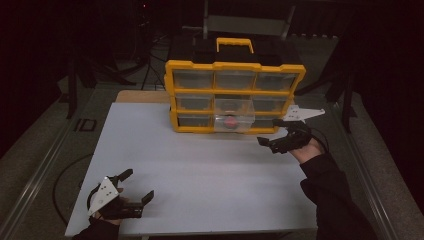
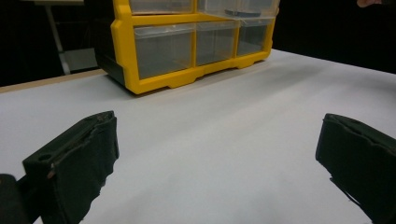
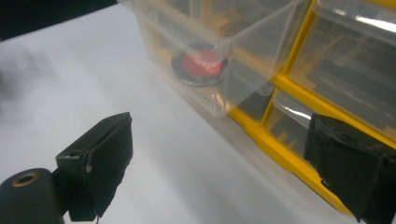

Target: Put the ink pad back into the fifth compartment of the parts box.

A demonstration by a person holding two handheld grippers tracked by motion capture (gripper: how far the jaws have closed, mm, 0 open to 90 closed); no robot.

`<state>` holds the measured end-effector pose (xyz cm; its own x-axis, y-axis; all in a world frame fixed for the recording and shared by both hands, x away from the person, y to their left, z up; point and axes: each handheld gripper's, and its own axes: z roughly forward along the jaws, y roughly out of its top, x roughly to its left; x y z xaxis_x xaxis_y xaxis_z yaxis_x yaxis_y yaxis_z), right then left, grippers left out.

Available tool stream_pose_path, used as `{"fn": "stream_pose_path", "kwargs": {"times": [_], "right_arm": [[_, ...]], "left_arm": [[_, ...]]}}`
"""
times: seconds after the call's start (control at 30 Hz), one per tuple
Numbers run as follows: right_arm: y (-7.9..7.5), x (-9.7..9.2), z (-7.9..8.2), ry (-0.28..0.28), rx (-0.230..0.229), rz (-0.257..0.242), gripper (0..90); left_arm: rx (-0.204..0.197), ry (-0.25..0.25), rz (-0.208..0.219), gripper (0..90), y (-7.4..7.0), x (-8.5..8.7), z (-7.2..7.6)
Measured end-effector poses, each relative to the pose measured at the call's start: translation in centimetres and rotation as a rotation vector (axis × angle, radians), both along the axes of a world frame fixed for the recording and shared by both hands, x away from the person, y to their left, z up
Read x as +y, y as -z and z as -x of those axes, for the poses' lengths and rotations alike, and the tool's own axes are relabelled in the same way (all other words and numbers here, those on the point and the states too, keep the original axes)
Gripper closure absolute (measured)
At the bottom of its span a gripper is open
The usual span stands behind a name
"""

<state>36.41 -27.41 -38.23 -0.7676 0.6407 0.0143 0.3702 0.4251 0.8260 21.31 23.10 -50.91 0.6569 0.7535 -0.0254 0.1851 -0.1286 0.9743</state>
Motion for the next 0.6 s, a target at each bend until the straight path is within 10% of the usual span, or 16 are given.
{"fn": "stream_pose_path", "kwargs": {"times": [0.6], "right_arm": [[3.4, -0.6, 2.6, -0.017, 0.005, -0.012, 8.3]], "left_arm": [[-0.002, 0.001, -0.003, 0.0, 0.0, 0.0, 0.0]]}}
